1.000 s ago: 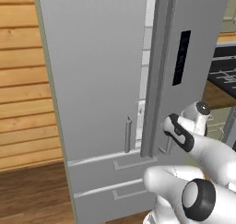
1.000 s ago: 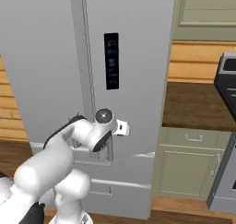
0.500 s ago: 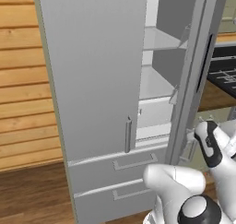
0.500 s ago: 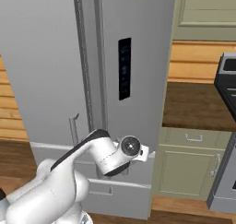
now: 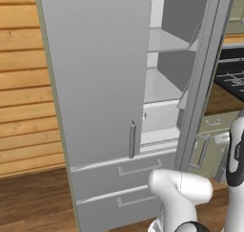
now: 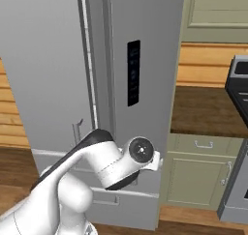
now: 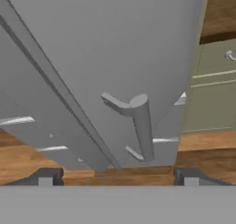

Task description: Take the strawberry from the fridge and place it on top of the pancake, located on the dining counter.

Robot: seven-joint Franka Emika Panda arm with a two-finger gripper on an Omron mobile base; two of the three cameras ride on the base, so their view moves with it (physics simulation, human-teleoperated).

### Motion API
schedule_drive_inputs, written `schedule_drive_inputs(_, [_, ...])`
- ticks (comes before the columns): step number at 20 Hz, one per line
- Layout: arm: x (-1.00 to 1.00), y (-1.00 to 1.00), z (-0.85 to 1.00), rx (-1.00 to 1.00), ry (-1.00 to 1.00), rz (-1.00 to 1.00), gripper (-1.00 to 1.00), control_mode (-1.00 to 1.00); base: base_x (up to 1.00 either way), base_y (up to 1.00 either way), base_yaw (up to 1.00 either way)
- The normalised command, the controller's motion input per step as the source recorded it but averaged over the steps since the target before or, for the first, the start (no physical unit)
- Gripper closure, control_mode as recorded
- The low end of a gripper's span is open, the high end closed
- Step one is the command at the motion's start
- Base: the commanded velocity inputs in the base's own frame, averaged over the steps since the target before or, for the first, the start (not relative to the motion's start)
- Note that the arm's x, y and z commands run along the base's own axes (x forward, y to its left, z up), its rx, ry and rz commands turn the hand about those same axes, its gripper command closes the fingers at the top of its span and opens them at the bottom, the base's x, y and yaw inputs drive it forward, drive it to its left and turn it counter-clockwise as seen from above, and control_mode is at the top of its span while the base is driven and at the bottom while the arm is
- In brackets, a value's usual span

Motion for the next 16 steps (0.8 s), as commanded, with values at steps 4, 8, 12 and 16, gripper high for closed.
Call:
schedule_drive_inputs(4, [-0.69, 0.84, 0.74, -0.27, 0.21, -0.03, -1.00, -1.00, 0.00, 0.00, 0.00])
schedule_drive_inputs(8, [-0.20, 0.98, 0.69, -0.36, 0.44, -0.02, -1.00, -1.00, 0.00, 0.00, 0.00])
schedule_drive_inputs(12, [-0.02, 1.00, 0.36, -0.54, 0.38, -0.02, -1.00, -1.00, 0.00, 0.00, 0.00])
schedule_drive_inputs(16, [0.00, 1.00, 0.49, -0.94, 0.20, 0.00, -1.00, -1.00, 0.00, 0.00, 0.00])
